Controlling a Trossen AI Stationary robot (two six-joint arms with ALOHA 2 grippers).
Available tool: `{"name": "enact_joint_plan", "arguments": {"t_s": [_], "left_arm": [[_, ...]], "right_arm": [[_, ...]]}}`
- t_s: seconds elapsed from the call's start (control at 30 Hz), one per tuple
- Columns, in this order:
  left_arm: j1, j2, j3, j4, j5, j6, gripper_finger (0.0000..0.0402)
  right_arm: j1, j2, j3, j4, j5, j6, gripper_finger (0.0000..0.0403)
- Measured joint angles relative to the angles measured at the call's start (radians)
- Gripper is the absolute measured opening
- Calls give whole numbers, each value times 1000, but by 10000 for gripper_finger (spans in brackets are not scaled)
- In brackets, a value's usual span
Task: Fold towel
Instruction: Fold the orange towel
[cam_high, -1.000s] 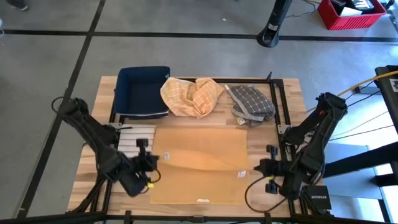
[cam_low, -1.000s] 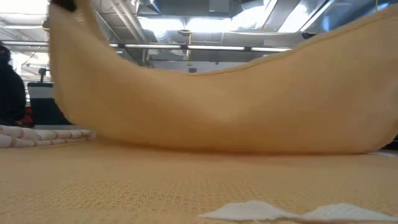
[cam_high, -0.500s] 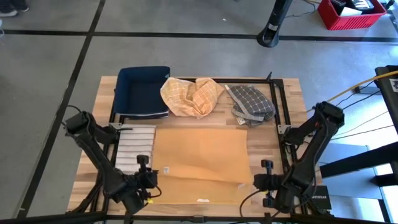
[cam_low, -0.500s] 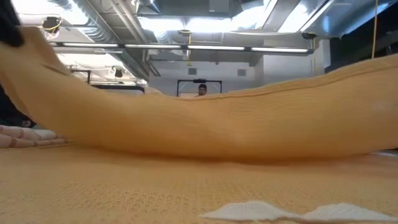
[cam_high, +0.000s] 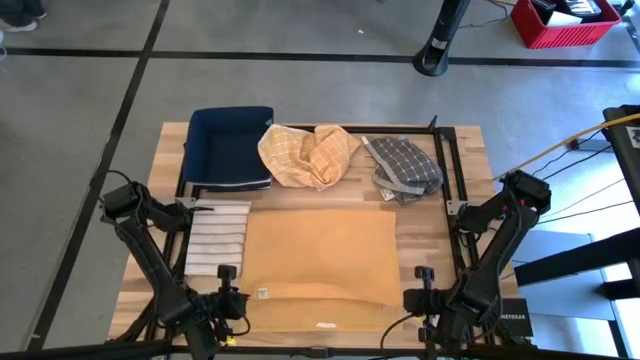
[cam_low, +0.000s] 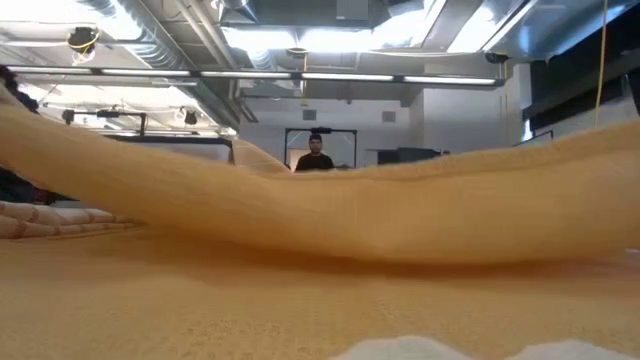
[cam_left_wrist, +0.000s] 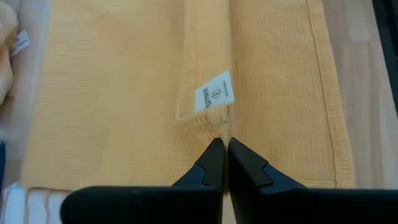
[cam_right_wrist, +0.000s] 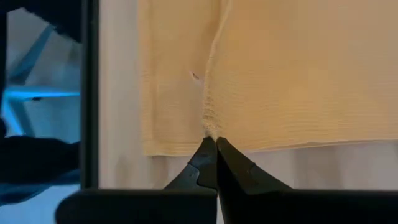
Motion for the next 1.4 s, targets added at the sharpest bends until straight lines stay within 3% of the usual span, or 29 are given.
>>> {"name": "enact_joint_plan", "arguments": {"t_s": [0.23, 0.57, 0.77, 1.1, 1.4], "left_arm": [[4, 0, 0, 16, 59, 0, 1], [-12, -42, 5, 17, 69, -23, 1], [-20, -21, -66, 73, 158, -22, 1], [-19, -21, -91, 124, 168, -6, 1], [-20, -17, -149, 304, 268, -12, 1]], "right_arm": [[0, 45, 0, 77, -76, 0, 0], [7, -27, 0, 130, -67, 29, 0], [18, 38, -3, 174, -121, 29, 0], [17, 125, -2, 242, -171, 25, 0], [17, 152, -2, 270, -182, 27, 0]]}}
